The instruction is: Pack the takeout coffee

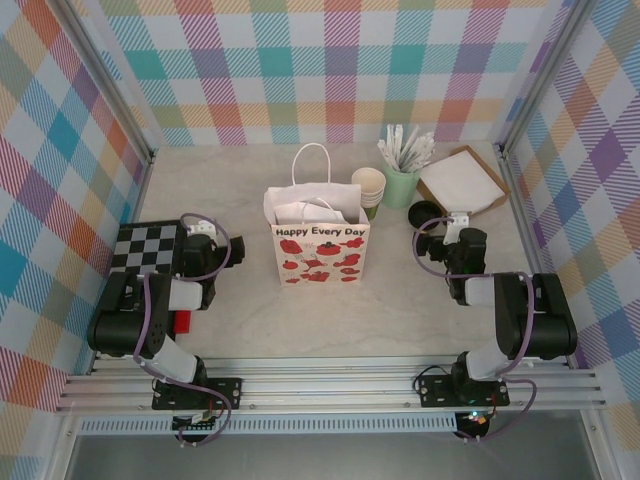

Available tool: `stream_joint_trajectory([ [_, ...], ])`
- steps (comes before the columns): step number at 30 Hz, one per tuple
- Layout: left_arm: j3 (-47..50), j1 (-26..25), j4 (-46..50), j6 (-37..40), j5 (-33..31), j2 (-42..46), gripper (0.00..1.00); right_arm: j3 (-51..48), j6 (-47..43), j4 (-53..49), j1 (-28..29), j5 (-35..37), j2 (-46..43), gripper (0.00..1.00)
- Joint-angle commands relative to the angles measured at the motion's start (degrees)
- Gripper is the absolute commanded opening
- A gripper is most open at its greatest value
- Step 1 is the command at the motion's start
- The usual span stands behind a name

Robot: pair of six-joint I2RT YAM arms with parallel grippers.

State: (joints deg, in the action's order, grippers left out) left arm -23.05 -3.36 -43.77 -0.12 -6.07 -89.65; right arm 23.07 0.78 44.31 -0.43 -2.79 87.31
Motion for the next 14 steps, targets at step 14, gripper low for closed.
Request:
stream_joint_trajectory([
  [14, -1.25, -0.6, -1.76, 1.77, 0.66, 0.08, 1.0, 1.09, -0.42, 1.12, -0.48, -2.75, 0.27, 1.0],
])
